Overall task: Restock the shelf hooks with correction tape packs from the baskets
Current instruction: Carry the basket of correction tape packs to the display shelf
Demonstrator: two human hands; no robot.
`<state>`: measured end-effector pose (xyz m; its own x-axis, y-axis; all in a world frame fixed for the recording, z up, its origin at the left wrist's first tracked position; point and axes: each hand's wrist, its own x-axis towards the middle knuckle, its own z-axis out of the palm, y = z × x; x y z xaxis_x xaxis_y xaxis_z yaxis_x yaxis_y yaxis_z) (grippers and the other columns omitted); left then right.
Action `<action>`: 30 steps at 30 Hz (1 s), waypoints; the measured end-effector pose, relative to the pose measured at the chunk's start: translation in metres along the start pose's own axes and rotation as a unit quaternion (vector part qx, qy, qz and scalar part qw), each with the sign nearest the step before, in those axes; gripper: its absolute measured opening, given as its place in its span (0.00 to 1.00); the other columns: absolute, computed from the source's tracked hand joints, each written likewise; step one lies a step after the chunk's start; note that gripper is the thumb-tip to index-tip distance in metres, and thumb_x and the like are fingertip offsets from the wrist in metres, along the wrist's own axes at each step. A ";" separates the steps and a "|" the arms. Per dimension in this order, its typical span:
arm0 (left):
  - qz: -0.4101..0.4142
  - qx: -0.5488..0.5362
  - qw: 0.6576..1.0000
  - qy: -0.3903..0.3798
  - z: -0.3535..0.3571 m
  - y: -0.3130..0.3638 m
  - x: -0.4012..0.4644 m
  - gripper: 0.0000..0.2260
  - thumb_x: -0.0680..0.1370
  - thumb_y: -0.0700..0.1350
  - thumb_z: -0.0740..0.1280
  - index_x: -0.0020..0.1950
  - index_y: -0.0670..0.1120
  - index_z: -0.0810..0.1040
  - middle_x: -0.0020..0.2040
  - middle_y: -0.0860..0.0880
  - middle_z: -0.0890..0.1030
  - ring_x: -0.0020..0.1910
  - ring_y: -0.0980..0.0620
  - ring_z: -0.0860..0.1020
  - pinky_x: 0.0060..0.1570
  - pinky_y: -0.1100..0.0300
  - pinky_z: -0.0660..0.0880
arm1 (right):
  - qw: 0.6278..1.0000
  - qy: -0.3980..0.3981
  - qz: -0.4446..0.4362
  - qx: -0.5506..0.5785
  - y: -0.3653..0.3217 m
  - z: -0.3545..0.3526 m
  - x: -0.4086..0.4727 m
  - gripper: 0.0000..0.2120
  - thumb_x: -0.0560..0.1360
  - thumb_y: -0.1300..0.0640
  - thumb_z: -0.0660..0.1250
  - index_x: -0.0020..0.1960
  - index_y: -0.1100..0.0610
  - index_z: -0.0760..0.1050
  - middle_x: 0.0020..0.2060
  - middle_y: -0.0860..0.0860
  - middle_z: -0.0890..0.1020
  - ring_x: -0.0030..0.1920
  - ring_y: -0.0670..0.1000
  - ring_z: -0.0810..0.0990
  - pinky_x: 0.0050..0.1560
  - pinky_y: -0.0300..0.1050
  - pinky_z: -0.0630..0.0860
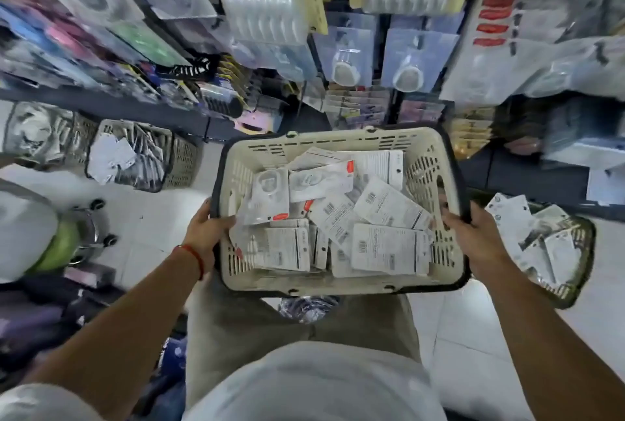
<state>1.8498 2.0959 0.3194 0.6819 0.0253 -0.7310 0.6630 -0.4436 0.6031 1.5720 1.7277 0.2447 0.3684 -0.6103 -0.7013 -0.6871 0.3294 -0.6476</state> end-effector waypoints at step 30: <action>-0.061 0.149 0.987 -0.016 0.145 -0.255 0.432 0.15 0.77 0.37 0.74 0.56 0.56 0.86 0.55 0.40 0.87 0.49 0.38 0.86 0.51 0.41 0.83 | 0.971 0.214 0.104 -0.039 0.339 0.223 0.262 0.20 0.80 0.41 0.69 0.60 0.57 0.78 0.50 0.55 0.83 0.49 0.59 0.83 0.47 0.47 0.79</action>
<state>1.9306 2.0901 -0.1964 0.5888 0.0682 -0.8054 0.6164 -0.6824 0.3929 1.5759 1.8400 -0.2253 -0.0651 -0.7850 -0.6161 -0.7707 0.4317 -0.4686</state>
